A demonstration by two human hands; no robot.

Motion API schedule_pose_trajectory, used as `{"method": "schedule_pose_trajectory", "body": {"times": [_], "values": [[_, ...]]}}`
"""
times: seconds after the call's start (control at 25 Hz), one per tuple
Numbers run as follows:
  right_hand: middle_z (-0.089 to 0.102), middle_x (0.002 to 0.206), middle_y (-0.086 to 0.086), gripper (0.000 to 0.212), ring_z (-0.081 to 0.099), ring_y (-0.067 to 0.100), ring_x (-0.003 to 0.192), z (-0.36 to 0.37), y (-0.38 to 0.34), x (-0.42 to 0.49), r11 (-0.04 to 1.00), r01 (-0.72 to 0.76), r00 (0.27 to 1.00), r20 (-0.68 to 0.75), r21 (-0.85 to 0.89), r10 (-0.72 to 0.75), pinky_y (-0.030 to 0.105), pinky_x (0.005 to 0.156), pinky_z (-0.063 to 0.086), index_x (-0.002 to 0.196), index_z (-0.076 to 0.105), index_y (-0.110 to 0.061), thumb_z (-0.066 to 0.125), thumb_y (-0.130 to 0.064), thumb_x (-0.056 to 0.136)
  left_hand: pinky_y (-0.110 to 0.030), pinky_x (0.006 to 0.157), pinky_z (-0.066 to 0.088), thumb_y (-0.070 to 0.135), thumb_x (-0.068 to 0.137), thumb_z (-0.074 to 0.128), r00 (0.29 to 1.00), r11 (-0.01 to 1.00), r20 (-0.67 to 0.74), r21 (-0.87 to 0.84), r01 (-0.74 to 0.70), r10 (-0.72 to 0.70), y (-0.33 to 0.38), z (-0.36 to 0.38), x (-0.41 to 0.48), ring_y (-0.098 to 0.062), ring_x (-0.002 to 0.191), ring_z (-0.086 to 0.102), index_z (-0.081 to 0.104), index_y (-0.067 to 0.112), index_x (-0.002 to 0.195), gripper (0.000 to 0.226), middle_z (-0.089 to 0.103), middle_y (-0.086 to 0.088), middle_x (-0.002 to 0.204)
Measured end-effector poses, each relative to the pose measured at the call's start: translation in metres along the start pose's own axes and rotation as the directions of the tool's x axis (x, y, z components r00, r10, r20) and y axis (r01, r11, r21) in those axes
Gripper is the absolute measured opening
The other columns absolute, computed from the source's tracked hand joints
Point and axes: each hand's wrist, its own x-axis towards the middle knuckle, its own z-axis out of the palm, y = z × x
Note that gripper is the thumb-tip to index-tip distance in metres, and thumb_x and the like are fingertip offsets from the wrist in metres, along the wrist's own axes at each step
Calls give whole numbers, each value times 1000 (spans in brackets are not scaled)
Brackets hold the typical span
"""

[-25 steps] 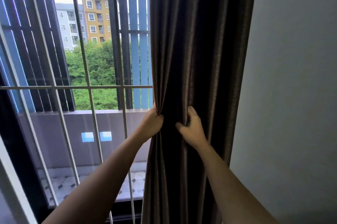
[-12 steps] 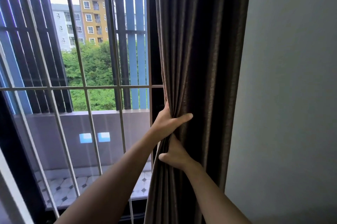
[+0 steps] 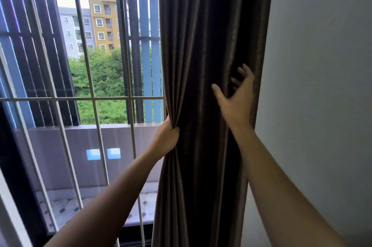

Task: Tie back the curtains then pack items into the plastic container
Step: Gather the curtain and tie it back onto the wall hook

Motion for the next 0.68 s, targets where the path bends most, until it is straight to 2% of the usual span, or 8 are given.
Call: {"method": "schedule_pose_trajectory", "body": {"times": [0.08, 0.12, 0.2, 0.28, 0.36, 0.44, 0.56, 0.68], "values": [[39, 139, -5, 95, 57, 8, 99, 4, 3, 12, 985, -167, 964, 216, 50, 153, 16, 80, 49, 149, 13, -24, 74, -17, 78, -20, 69, 42, -11, 83, 32, 1000, 1000, 12, -12, -5, 5, 1, 2, -1, -18, 94, 54, 51, 11, 126, 52, 57, 0, 101], [43, 132, -6, 94, 58, 10, 99, 6, 10, 11, 969, -245, 913, 342, 28, 221, 18, 81, 48, 149, 14, -25, 73, -11, 78, -20, 69, 43, -11, 84, 32, 1000, 1000, 26, -15, -12, 12, 3, 3, -3, -18, 94, 55, 51, 11, 126, 51, 57, 0, 100], [54, 119, -3, 73, 59, 19, 109, 13, 30, -7, 940, -339, 801, 514, -35, 308, 22, 87, 45, 139, 37, -22, 68, -1, 76, -15, 66, 43, -12, 84, 33, 999, 1000, 47, -26, -15, 17, 4, 4, -4, -14, 87, 54, 53, 8, 122, 47, 56, 2, 93], [58, 119, 4, 58, 57, 23, 114, 20, 51, -36, 930, -368, 806, 499, -1, 320, 27, 94, 45, 124, 46, -24, 64, -1, 74, -9, 60, 43, -13, 84, 32, 998, 999, 60, -40, -13, 16, 6, 5, -5, -10, 81, 52, 53, 6, 115, 42, 53, 5, 87], [58, 123, -3, 60, 56, 8, 116, 24, 62, -69, 920, -385, 808, 510, 77, 296, 22, 100, 43, 128, 43, -28, 61, 3, 80, -9, 62, 44, -14, 83, 32, 998, 998, 62, -63, 2, 2, 6, 6, -5, -14, 84, 53, 54, 4, 114, 42, 54, 4, 86], [54, 127, -11, 63, 52, -4, 117, 27, 68, -99, 922, -378, 782, 562, 87, 268, 13, 102, 38, 138, 36, -22, 54, 7, 86, -18, 75, 47, -13, 81, 33, 999, 997, 38, -78, 10, -7, 4, 8, -3, -19, 94, 56, 54, 3, 120, 47, 59, 1, 93], [48, 136, -10, 63, 44, -5, 125, 31, 76, -126, 927, -372, 751, 600, 41, 275, 17, 111, 31, 145, 30, -16, 42, 6, 87, -36, 97, 47, -9, 79, 34, 1000, 997, 11, -81, -7, 8, 1, 13, 3, -23, 110, 56, 52, 10, 127, 55, 61, -6, 113], [39, 138, -9, 68, 35, -10, 125, 30, 72, -130, 938, -347, 690, 674, -11, 263, 2, 103, 25, 147, 24, -13, 37, 10, 84, -28, 89, 47, -12, 81, 32, 1000, 994, 18, -105, 14, -12, 6, 21, 3, -18, 99, 56, 51, 5, 126, 52, 60, -2, 102]]}}
